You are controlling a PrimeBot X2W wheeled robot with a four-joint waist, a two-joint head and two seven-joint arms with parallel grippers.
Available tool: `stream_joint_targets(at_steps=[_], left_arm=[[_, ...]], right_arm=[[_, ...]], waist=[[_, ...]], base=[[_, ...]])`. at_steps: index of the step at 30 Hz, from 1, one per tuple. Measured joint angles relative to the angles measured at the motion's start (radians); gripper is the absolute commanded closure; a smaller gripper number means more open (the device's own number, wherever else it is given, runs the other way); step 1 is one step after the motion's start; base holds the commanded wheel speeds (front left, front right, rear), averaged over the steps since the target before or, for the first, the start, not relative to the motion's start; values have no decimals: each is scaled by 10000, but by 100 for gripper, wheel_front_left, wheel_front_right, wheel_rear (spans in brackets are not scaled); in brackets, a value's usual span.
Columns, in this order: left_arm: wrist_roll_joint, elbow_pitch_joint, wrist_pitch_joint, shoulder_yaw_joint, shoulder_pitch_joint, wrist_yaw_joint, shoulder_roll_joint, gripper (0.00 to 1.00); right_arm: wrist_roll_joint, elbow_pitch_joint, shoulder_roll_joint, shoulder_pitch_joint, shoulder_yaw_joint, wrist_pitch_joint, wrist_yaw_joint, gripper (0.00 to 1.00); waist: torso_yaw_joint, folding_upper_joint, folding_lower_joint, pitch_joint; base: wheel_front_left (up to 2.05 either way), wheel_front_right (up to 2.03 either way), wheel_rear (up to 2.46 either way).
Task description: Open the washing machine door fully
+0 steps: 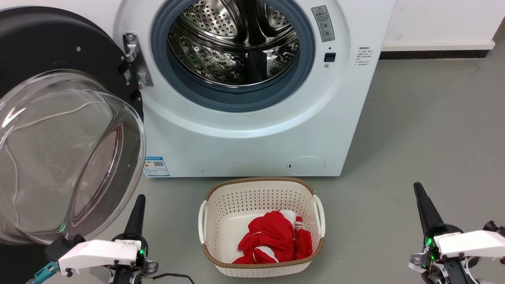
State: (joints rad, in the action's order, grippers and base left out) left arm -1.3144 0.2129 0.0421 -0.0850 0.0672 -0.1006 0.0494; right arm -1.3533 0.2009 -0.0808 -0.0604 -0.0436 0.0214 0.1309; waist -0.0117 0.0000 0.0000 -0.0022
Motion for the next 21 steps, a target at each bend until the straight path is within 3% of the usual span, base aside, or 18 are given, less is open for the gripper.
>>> stream_joint_targets(at_steps=[21], left_arm=[[-1900,205,456,-188,216,-190,2,100]], right_arm=[[-1845,272,10,-233,-205,410,-2,100]], waist=[[71,0,0,33]], base=[[0,0,0]])
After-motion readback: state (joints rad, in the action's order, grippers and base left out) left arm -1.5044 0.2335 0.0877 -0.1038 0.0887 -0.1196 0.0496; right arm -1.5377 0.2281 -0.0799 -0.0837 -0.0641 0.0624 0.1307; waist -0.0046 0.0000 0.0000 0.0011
